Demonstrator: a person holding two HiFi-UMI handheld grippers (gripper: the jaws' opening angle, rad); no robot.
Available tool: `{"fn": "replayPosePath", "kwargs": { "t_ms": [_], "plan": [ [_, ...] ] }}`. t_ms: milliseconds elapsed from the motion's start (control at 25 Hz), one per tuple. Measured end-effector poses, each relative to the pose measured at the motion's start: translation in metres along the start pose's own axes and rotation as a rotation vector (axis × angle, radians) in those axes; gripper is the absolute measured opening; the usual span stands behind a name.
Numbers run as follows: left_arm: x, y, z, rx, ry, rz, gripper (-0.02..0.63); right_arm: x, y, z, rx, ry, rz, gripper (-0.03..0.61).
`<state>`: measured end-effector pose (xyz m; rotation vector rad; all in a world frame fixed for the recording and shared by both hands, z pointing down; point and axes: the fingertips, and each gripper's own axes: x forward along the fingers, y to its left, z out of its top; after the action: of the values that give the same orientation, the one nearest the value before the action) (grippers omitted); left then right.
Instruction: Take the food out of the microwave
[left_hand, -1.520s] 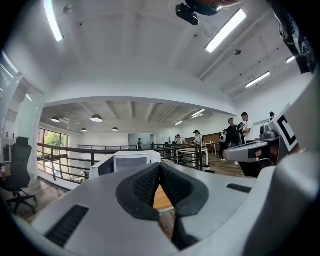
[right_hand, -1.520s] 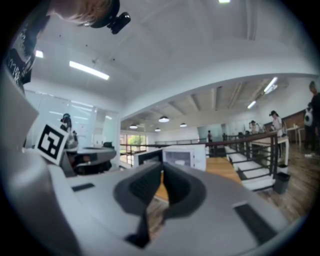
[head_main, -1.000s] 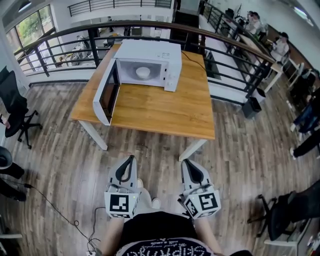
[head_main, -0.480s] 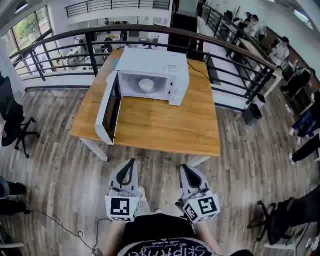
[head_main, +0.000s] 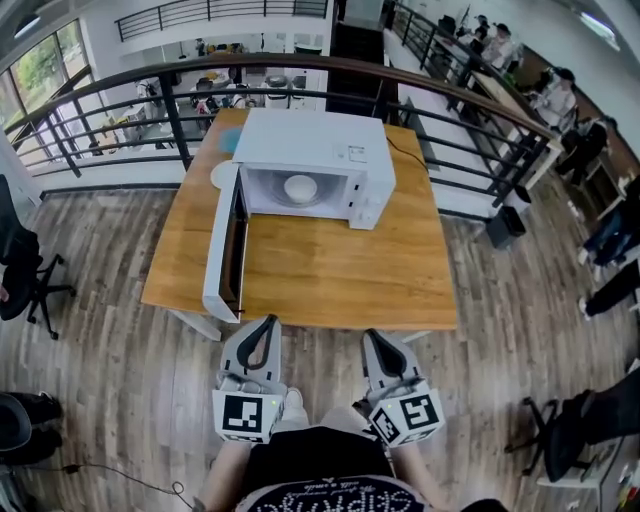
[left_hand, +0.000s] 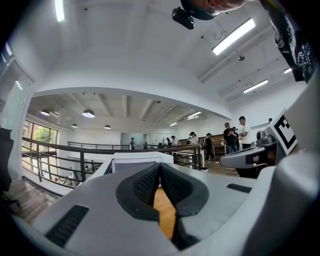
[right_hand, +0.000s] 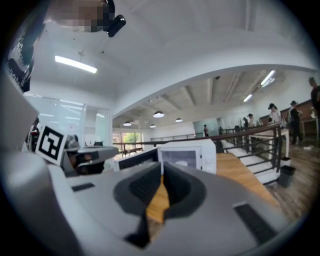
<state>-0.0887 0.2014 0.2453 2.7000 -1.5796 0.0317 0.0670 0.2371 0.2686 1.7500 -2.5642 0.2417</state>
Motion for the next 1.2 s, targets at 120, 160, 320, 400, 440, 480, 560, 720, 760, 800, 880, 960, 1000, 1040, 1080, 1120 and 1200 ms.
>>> {"fn": "replayPosePath", "kwargs": {
  "t_ms": [120,160,320,400,440,480,560,720,760,800,880,960,1000,1040,1080,1120,1200],
  "plan": [
    [0.005,0.017,-0.001,-0.001,0.005,-0.002,0.034,0.008,0.001,0.002,0.009,0.000,-0.018,0.035],
    [0.006,0.022,-0.002,0.001,0.007,0.000,0.034,0.011,0.001,0.002,0.008,0.004,-0.023,0.035],
    [0.013,0.036,-0.006,-0.004,0.015,0.004,0.032,0.020,0.001,-0.002,0.008,0.020,-0.037,0.035],
    [0.017,0.039,-0.006,-0.011,0.011,0.001,0.034,0.024,0.001,-0.004,0.009,0.024,-0.040,0.035],
    [0.019,0.039,-0.007,-0.012,0.009,-0.004,0.034,0.026,0.001,-0.004,0.010,0.027,-0.041,0.035],
    [0.021,0.039,-0.007,-0.012,0.010,-0.010,0.034,0.028,0.001,-0.005,0.012,0.030,-0.042,0.035],
    [0.025,0.038,-0.009,-0.014,0.017,-0.019,0.034,0.032,-0.002,-0.007,0.016,0.035,-0.043,0.035],
    [0.041,0.040,-0.009,-0.023,0.022,-0.031,0.034,0.047,-0.012,-0.010,0.021,0.041,-0.044,0.035],
    [0.045,0.040,-0.010,-0.025,0.023,-0.034,0.034,0.051,-0.015,-0.011,0.023,0.046,-0.044,0.035],
    [0.050,0.039,-0.011,-0.030,0.025,-0.038,0.034,0.055,-0.018,-0.012,0.025,0.050,-0.043,0.035],
    [0.059,0.038,-0.013,-0.050,0.027,-0.044,0.034,0.062,-0.024,-0.014,0.032,0.058,-0.039,0.035],
    [0.070,0.038,-0.013,-0.067,0.028,-0.051,0.034,0.071,-0.031,-0.015,0.036,0.064,-0.034,0.035],
    [0.077,0.038,-0.013,-0.072,0.032,-0.054,0.034,0.077,-0.034,-0.015,0.035,0.069,-0.032,0.035],
    [0.084,0.038,-0.013,-0.074,0.036,-0.054,0.034,0.082,-0.039,-0.015,0.032,0.074,-0.031,0.035],
    [0.092,0.038,-0.013,-0.075,0.039,-0.054,0.034,0.088,-0.044,-0.014,0.029,0.079,-0.030,0.035],
    [0.101,0.038,-0.013,-0.076,0.040,-0.054,0.034,0.094,-0.049,-0.014,0.025,0.085,-0.027,0.035],
    [0.118,0.040,-0.012,-0.083,0.041,-0.046,0.034,0.107,-0.060,-0.012,0.022,0.094,-0.018,0.035]
  ]
}}
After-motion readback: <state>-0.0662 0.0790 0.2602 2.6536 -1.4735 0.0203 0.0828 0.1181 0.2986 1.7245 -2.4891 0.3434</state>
